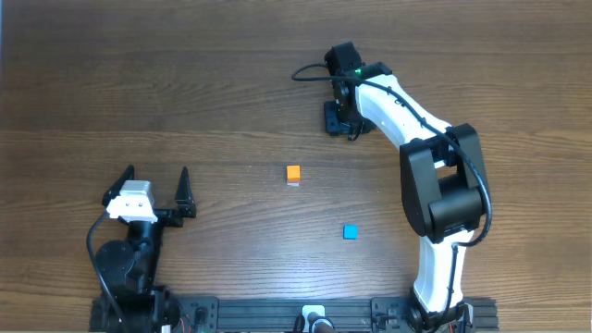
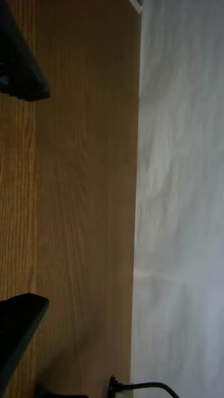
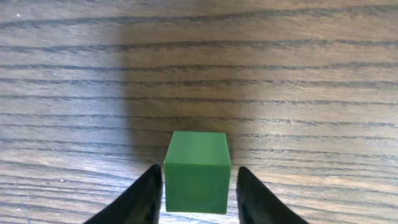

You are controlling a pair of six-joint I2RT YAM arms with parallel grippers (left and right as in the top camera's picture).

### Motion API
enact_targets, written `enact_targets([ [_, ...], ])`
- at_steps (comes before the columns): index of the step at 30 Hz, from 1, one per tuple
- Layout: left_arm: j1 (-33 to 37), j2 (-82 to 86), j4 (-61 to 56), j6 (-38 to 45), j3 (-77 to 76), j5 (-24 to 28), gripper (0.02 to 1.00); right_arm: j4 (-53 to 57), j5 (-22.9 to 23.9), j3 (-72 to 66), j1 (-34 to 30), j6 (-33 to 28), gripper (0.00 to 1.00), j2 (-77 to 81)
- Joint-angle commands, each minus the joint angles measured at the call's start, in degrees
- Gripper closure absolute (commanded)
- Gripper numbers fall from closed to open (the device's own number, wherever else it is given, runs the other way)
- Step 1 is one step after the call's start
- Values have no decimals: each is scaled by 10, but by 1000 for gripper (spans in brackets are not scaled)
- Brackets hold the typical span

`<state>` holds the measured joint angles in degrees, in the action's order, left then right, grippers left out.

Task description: Stack Cubes

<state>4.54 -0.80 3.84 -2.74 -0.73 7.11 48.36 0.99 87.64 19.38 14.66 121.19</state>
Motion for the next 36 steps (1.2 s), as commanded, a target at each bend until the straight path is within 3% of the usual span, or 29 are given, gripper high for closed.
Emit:
enact_targets([
  [1, 3, 4, -1, 8, 4, 6, 18, -2, 0, 9, 1, 3, 693, 7],
  [6, 3, 4, -1, 8, 4, 6, 20, -2, 2, 9, 1, 7, 787, 7],
  [12, 3, 4, -1, 8, 4, 6, 18, 0, 3, 9, 1, 16, 989, 4],
  [20, 3, 4, -1, 8, 4, 6, 18, 56, 3, 12, 31, 31, 989, -66],
  [36, 3, 4, -1, 8, 4, 6, 20, 168, 3, 12, 204, 156, 989, -205],
])
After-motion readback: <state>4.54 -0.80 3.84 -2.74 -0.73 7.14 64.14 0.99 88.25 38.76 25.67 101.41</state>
